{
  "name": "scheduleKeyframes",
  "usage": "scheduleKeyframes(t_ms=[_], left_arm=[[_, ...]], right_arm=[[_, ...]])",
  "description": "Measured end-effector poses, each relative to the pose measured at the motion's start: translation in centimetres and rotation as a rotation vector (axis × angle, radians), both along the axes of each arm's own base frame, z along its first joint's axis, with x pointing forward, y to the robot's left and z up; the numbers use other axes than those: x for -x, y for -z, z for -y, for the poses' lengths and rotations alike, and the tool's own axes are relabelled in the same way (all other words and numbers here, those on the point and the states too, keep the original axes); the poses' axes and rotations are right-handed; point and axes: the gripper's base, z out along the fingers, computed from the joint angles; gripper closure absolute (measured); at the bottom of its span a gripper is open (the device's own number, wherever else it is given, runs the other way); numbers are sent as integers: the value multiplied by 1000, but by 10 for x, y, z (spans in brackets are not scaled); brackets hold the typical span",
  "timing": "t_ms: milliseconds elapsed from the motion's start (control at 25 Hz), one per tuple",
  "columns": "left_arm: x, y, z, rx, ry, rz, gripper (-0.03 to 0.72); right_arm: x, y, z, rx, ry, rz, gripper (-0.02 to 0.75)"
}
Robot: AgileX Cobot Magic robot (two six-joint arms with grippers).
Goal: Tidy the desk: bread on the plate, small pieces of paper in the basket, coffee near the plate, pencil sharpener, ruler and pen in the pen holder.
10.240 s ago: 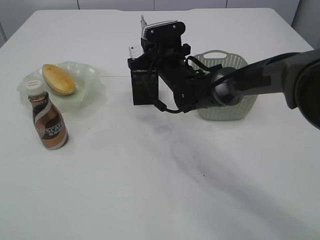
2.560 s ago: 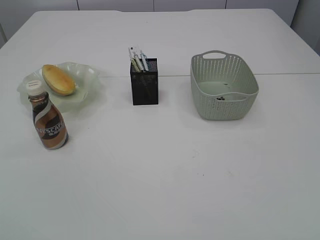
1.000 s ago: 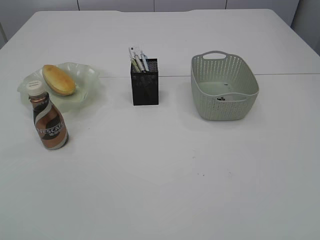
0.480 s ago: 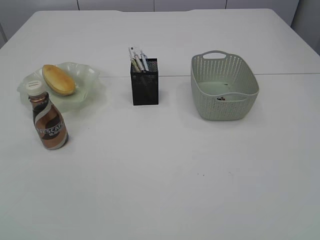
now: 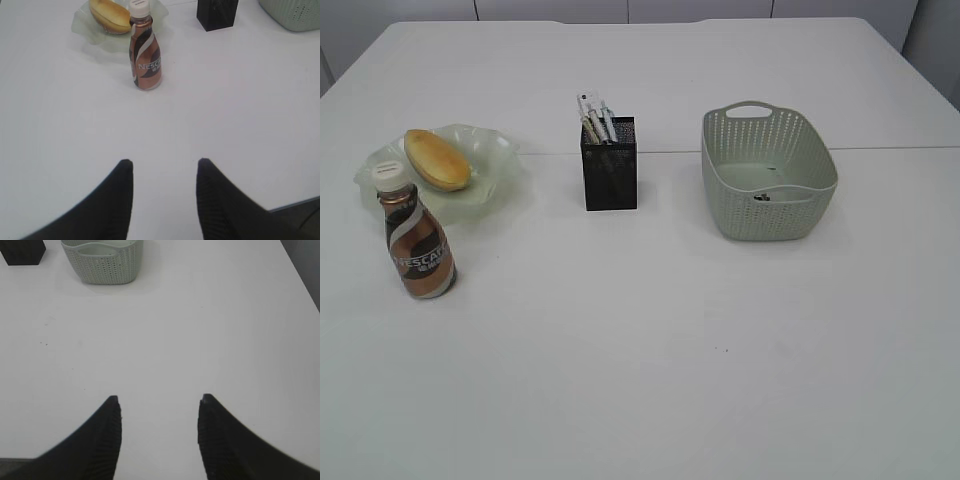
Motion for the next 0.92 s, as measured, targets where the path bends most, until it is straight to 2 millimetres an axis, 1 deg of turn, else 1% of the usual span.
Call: scheduleKeyframes(t_ms=[600, 920], left_arm=[[0, 0, 0, 0, 0, 0, 410], [0, 0, 0, 0, 0, 0, 412]], right_arm=[[0, 0, 0, 2, 1, 0, 372], [0, 0, 0, 2, 1, -1, 372]])
